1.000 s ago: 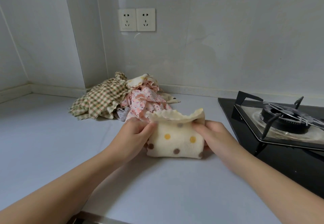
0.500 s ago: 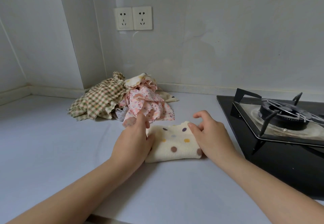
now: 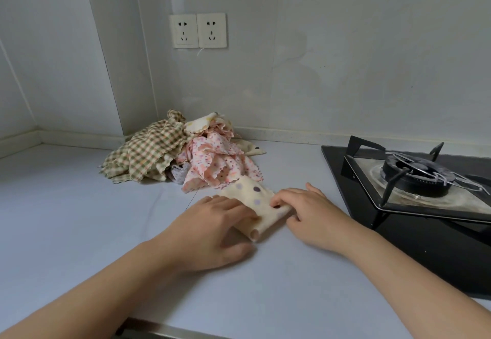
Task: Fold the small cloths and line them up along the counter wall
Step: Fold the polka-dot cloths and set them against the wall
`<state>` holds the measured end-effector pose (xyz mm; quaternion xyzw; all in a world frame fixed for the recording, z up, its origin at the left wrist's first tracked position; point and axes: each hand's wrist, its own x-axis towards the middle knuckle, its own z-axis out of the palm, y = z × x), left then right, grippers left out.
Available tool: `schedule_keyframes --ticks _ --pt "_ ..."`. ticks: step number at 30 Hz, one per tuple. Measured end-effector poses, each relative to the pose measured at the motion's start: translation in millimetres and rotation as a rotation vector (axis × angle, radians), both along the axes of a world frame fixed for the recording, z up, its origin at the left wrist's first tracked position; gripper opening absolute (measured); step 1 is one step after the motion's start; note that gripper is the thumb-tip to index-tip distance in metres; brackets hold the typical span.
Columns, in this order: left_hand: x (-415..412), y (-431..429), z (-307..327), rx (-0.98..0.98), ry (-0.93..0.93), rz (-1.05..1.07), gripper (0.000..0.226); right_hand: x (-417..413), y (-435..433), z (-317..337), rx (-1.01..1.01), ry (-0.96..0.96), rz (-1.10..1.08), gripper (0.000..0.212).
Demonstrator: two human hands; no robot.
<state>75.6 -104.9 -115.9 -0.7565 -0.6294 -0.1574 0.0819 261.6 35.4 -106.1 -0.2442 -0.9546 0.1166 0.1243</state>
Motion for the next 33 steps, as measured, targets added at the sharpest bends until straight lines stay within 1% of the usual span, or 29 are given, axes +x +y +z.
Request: schedule_keyframes --ticks 2,3,5,7,8,9,12,14,15,16,17,18,20,21,24,25,26,27,28,30,33 --pt "5.8 3.3 -3.8 -0.021 -0.019 0.052 0.048 1.1 -1.2 -0.6 0.017 0.009 0.042 0.046" --pt "5.5 5.6 -4.7 -0.005 -0.06 0.082 0.046 1.8 -1.3 -1.0 0.03 0.025 0.064 0.048" --pt "4.1 5.6 -4.0 0.027 -0.219 0.112 0.035 3.0 -1.5 -1.4 0.034 0.062 0.101 0.051" --pt "0.7 2.9 -1.7 0.074 -0.409 0.135 0.016 2.8 -1.6 -2.5 0.027 0.087 0.132 0.052" --pt "-0.7 2.4 0.0 0.095 -0.493 0.151 0.014 1.9 -1.5 -3.3 0.02 0.102 0.147 0.05" --pt "-1.3 2.1 1.5 0.117 -0.555 0.168 0.015 0.8 -2.1 -3.9 0.009 0.13 0.164 0.045" --pt "-2.0 3.4 1.8 0.17 -0.652 0.203 0.02 -1.2 -6.4 -3.2 -0.075 0.282 0.173 0.017" --pt "0.8 0.9 2.3 0.213 -0.68 0.168 0.026 -1.1 -10.9 -1.5 -0.175 0.383 0.154 0.009" --pt "2.2 -1.2 4.1 0.241 -0.657 0.124 0.028 -1.0 -12.6 -0.8 -0.214 0.429 0.152 0.006" --pt "4.0 -3.4 7.0 0.285 -0.588 0.064 0.029 -0.8 -13.8 -0.1 -0.245 0.471 0.154 0.003" --pt "6.0 -5.6 10.5 0.337 -0.471 0.005 0.029 -0.8 -14.8 0.6 -0.274 0.513 0.163 0.001" --pt "7.6 -6.6 13.1 0.383 -0.331 -0.037 0.026 -1.1 -15.1 1.2 -0.3 0.559 0.166 0.005" --pt "8.7 -5.8 16.3 0.421 -0.101 -0.024 0.023 -1.3 -14.3 1.6 -0.34 0.64 0.165 0.01" --pt "8.6 -4.7 16.8 0.417 -0.048 0.016 0.023 -1.5 -14.4 1.5 -0.352 0.671 0.168 0.011" --pt "5.4 -2.9 17.3 0.411 -0.005 0.088 0.02 -2.0 -14.3 1.3 -0.354 0.711 0.177 0.013" --pt "4.4 -3.1 18.5 0.422 0.007 0.093 0.018 -1.6 -15.3 2.7 -0.341 0.706 0.182 0.02" --pt "3.9 -3.5 20.3 0.432 0.019 0.096 0.019 -0.3 -15.8 4.4 -0.283 0.687 0.194 0.032" --pt "3.5 -3.9 21.8 0.44 0.028 0.097 0.019 1.0 -15.9 6.3 -0.176 0.655 0.226 0.041" --pt "3.5 -4.2 22.9 0.446 0.034 0.095 0.019 2.1 -14.9 7.8 -0.041 0.608 0.261 0.045" --pt "4.1 -4.8 23.8 0.454 0.049 0.087 0.019 2.8 -12.9 10.1 0.159 0.518 0.288 0.038" --pt "5.3 -4.7 24.6 0.47 0.096 0.064 0.019 2.8 -10.9 11.0 0.302 0.463 0.283 0.027"
